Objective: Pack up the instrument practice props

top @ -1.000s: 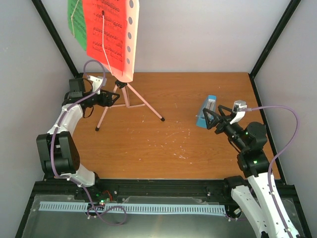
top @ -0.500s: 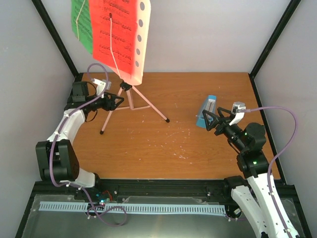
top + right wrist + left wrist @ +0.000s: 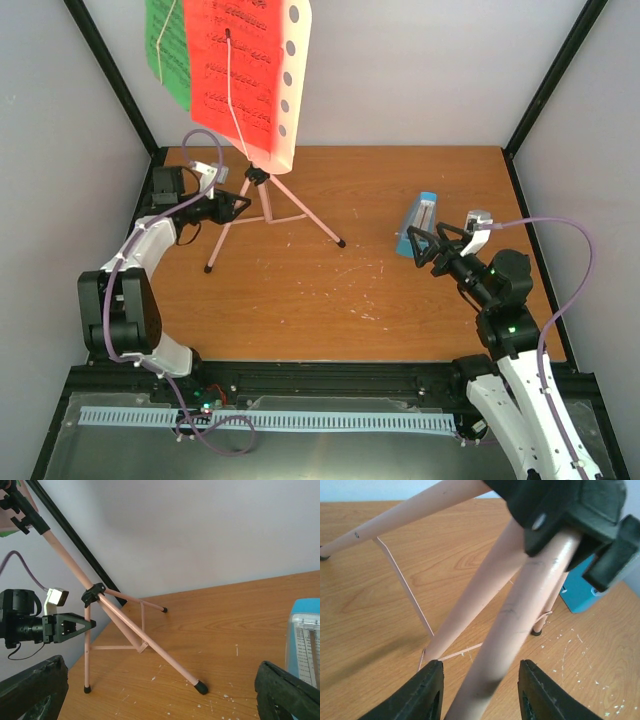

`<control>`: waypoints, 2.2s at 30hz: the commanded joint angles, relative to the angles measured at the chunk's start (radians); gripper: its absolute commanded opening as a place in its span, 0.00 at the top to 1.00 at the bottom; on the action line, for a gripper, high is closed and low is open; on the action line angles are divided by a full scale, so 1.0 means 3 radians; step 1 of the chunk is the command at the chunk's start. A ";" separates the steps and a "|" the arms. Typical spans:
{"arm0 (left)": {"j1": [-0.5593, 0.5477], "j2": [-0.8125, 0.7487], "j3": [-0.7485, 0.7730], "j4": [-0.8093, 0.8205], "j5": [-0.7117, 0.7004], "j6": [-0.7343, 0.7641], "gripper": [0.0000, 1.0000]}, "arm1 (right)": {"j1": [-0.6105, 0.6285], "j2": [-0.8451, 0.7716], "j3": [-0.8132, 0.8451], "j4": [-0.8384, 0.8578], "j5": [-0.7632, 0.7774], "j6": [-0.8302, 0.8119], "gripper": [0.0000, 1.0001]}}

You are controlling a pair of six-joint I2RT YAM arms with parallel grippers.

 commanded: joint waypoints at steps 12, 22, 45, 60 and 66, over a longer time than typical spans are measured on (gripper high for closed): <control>-0.0195 -0.0140 -0.0055 0.0073 0.0010 -0.0120 0.88 | -0.0013 -0.0230 0.0023 -0.0261 0.0052 -0.0080 0.00; -0.0678 -0.0551 -0.0518 0.0669 -0.0578 -0.0954 1.00 | -0.0008 -0.0334 0.0027 -0.0524 0.0089 -0.0059 0.00; -0.1703 0.0746 0.0521 0.1600 -0.1653 -0.2212 1.00 | -0.0012 -0.0448 0.0037 -0.0837 0.0293 0.0117 0.00; -0.1709 0.0703 0.0587 0.1624 -0.1557 -0.1929 0.21 | -0.0013 -0.0383 0.0011 -0.0810 0.0221 0.0282 0.00; -0.1654 0.0145 0.0201 0.1568 -0.1562 -0.1757 0.01 | -0.0009 -0.0415 0.0110 -0.0868 0.0270 0.0305 0.00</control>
